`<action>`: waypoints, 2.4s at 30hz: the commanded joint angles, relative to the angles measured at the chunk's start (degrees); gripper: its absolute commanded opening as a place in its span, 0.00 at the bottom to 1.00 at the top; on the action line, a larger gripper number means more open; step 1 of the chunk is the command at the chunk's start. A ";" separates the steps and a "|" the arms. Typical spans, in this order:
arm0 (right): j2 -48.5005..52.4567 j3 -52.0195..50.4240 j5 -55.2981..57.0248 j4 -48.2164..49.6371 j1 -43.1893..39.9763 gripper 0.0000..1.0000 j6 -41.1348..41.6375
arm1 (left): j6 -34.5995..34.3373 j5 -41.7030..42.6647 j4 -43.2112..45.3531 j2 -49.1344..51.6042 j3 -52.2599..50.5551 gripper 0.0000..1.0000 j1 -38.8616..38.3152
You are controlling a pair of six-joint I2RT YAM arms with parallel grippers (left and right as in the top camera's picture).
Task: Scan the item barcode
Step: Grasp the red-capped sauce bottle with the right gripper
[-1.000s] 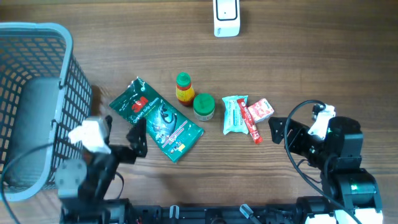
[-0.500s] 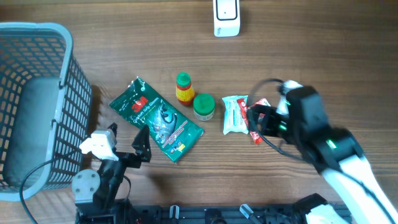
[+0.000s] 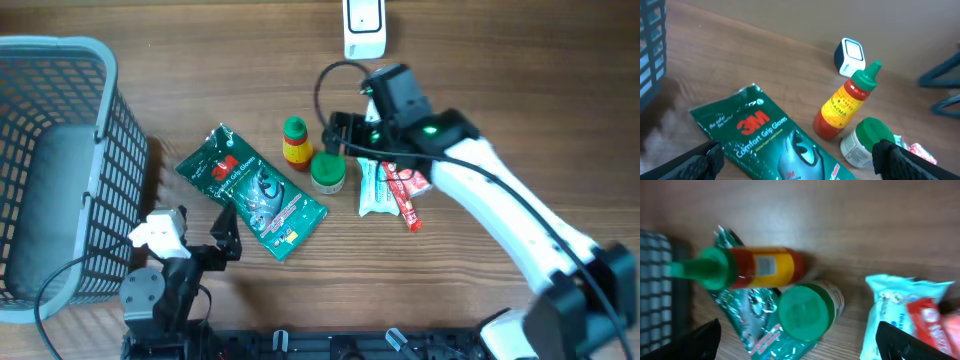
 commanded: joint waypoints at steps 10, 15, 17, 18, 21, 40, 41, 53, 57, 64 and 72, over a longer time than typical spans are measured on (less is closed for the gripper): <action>3.26 16.98 6.51 -2.32 5.01 1.00 -10.99 | -0.46 -0.37 -5.14 -0.59 -0.50 1.00 -0.26; 11.65 16.98 12.72 4.31 8.61 1.00 -11.82 | -0.46 -0.37 -5.14 -0.59 -0.50 1.00 -0.26; 14.12 16.98 13.03 6.36 9.33 1.00 -12.70 | -0.48 -0.37 -5.14 -0.59 -0.50 1.00 -0.26; 15.47 16.98 13.03 6.88 9.73 1.00 -13.94 | -0.46 -0.37 -5.14 -0.59 -0.50 1.00 -0.26; 18.12 16.96 13.38 6.45 9.88 0.99 -18.16 | -0.46 -0.37 -5.14 -0.59 -0.50 1.00 -0.26; 21.22 16.94 14.08 5.14 10.10 0.41 -22.40 | -0.46 -0.37 -5.14 -0.59 -0.50 1.00 -0.26; 21.03 17.20 15.82 4.92 10.10 0.41 -20.37 | -0.46 -0.37 -5.14 -0.59 -0.50 1.00 -0.26; 18.34 19.10 38.21 -0.15 10.03 0.45 25.18 | -0.46 -0.37 -5.14 -0.59 -0.50 1.00 -0.26; 18.34 19.12 39.63 -3.98 9.27 0.45 35.52 | -0.46 -0.37 -5.14 -0.59 -0.50 1.00 -0.26; 18.32 21.24 39.58 -15.98 3.72 0.43 40.87 | -0.46 -0.37 -5.11 -0.59 -0.50 1.00 -0.26; 18.25 26.91 39.26 -25.27 -0.22 0.41 40.83 | -0.46 -0.37 -5.14 -0.59 -0.50 1.00 -0.26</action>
